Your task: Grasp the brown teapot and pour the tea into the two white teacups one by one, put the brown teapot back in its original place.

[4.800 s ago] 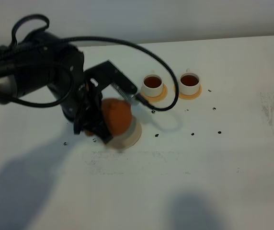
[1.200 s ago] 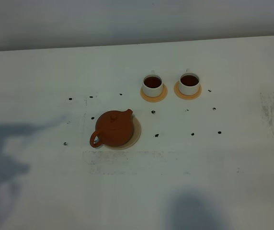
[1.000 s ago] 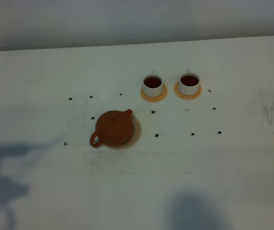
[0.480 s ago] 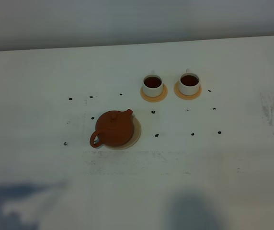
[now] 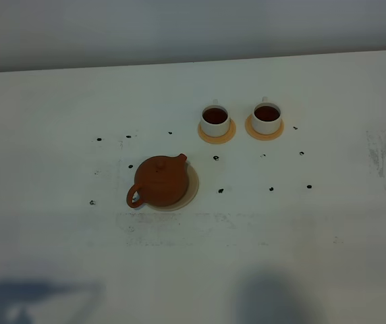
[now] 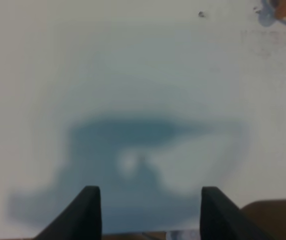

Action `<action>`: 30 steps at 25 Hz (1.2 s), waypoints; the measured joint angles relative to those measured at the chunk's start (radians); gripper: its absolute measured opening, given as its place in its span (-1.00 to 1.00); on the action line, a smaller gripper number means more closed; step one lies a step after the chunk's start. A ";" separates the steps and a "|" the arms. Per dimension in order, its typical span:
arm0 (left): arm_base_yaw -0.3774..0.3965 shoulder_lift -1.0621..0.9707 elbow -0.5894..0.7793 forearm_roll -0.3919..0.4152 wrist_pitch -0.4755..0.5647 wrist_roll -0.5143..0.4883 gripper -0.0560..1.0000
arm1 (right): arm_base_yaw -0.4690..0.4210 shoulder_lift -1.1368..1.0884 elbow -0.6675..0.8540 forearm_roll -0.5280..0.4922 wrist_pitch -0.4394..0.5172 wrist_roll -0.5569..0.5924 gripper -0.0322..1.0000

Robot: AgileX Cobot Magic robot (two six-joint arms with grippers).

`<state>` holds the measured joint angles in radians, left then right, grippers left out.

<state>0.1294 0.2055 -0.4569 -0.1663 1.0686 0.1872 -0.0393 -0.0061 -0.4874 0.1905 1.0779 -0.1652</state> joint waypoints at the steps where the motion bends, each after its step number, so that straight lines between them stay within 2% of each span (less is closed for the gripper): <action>1: -0.004 -0.008 0.000 0.000 0.000 0.000 -0.04 | 0.000 0.000 0.000 0.000 0.000 0.000 -0.03; 13: -0.007 -0.028 0.000 0.000 0.000 0.001 -0.04 | 0.000 0.000 0.000 0.000 0.000 0.000 -0.03; 20: -0.102 -0.068 0.000 0.010 0.000 -0.001 -0.04 | 0.000 0.000 0.000 0.000 0.000 0.000 -0.03; 26: -0.110 -0.194 0.002 0.046 -0.002 -0.045 -0.04 | 0.000 0.000 0.000 0.000 0.000 0.000 -0.03; 30: -0.116 -0.207 0.003 0.047 -0.002 -0.048 -0.04 | 0.000 0.000 0.000 0.000 0.000 0.000 -0.03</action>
<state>0.0132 -0.0019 -0.4538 -0.1192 1.0663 0.1395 -0.0393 -0.0061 -0.4874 0.1905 1.0779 -0.1652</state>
